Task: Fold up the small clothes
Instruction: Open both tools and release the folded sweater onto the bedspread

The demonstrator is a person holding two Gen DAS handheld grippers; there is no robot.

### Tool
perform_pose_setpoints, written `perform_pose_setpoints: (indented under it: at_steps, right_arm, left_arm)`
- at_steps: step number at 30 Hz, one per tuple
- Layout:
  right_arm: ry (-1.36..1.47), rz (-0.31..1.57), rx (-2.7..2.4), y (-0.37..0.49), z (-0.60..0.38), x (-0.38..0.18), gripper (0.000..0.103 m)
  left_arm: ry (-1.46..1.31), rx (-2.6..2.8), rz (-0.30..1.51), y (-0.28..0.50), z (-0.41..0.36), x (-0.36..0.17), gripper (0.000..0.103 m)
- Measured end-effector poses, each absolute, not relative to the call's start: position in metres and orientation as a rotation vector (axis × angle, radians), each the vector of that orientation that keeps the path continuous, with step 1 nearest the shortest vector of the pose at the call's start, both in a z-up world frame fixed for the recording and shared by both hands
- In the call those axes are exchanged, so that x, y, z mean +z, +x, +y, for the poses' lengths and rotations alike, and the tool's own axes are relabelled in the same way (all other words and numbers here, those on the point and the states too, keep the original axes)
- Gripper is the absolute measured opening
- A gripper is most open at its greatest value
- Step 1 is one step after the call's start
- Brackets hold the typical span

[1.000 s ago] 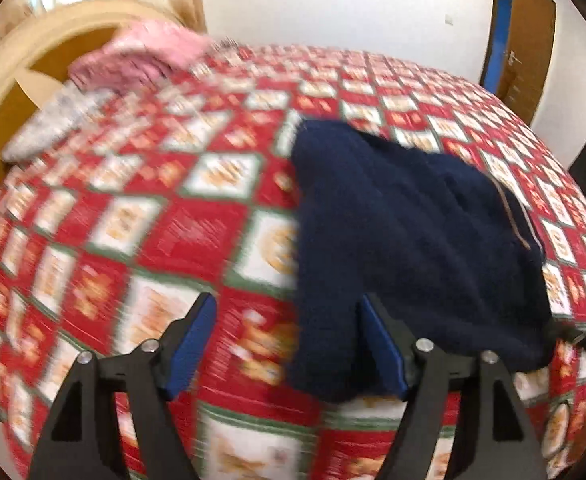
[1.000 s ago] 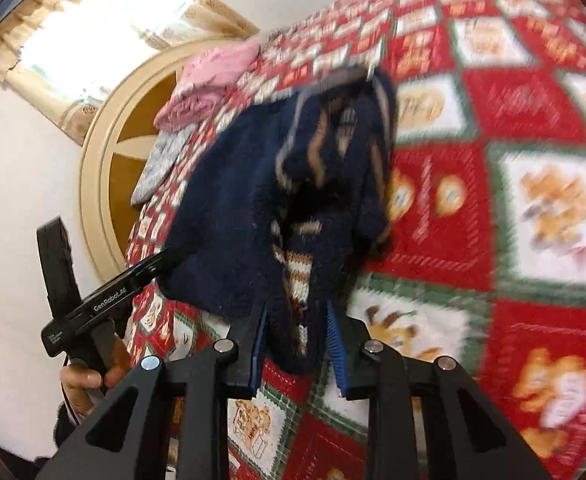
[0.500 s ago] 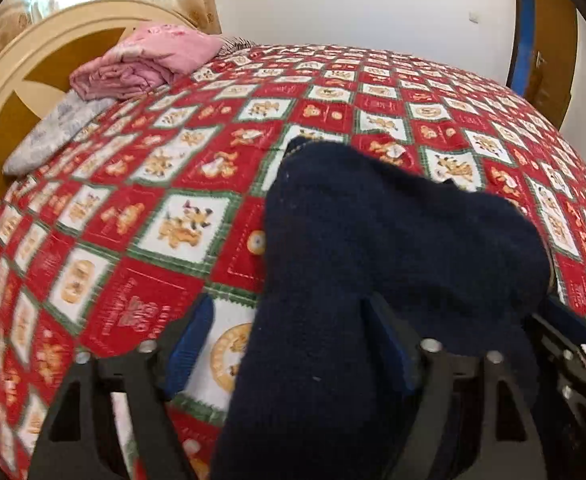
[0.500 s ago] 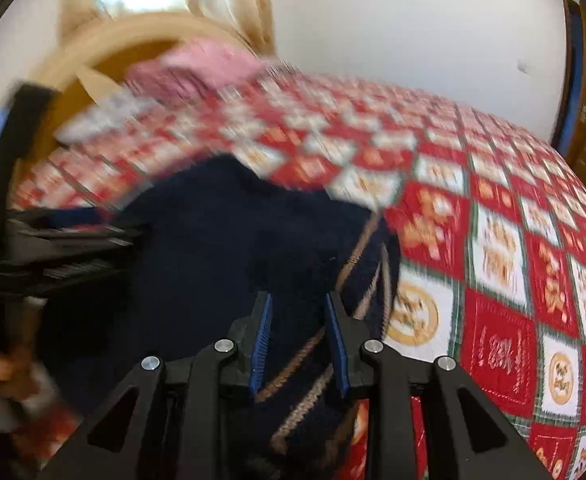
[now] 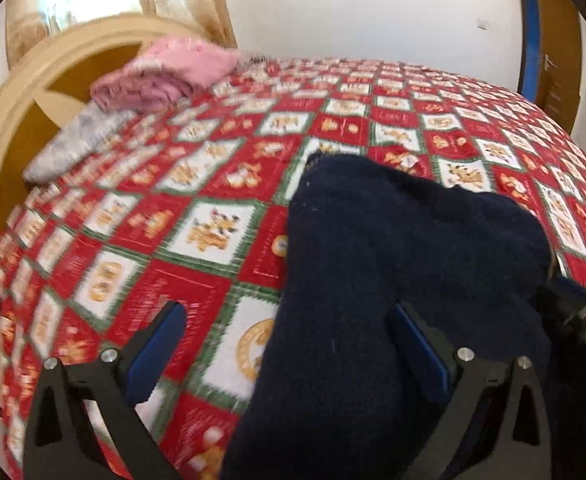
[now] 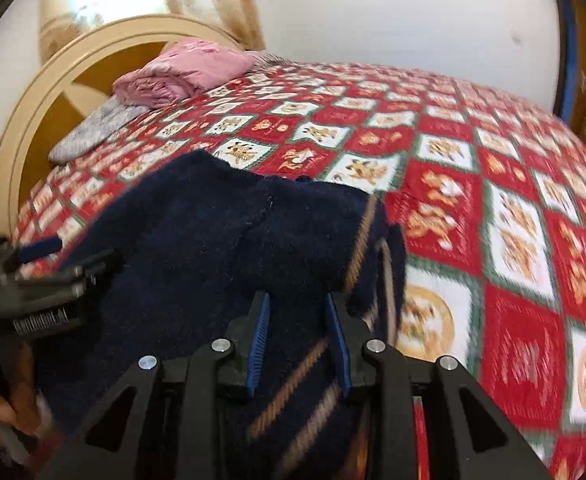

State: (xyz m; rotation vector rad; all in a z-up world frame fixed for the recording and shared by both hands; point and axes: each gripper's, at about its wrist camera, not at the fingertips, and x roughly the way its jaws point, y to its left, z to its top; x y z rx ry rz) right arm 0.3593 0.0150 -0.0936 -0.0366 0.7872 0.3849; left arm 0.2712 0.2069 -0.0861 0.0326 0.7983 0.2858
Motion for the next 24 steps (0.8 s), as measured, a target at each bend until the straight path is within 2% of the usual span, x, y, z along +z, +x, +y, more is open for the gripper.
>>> perform_pose_setpoints:
  at_steps: [1,2,3,5,16,24]
  right_arm:
    - [0.009,0.772,0.379,0.350,0.010,-0.086,0.031]
    - [0.059,0.749,0.385,0.339,0.004,-0.078,0.035]
    - [0.113,0.726,0.400,0.325,-0.002,-0.070,0.051]
    - [0.180,0.706,0.403,0.296,-0.008,-0.063,0.077]
    - [0.231,0.808,0.350,0.192,-0.016,-0.098,0.077]
    - [0.195,0.847,0.280,0.132,-0.019,-0.077,0.077]
  left_arm:
    - [0.045,0.285,0.788,0.263,0.204,-0.082,0.103]
    - [0.050,0.282,0.781,0.257,0.202,-0.079,0.103]
    - [0.043,0.278,0.776,0.247,0.200,-0.075,0.103]
    - [0.007,0.273,0.787,0.235,0.201,-0.073,0.103]
    - [-0.017,0.226,0.852,0.159,0.184,-0.088,0.103]
    - [0.036,0.186,0.842,0.101,0.169,-0.076,0.103]
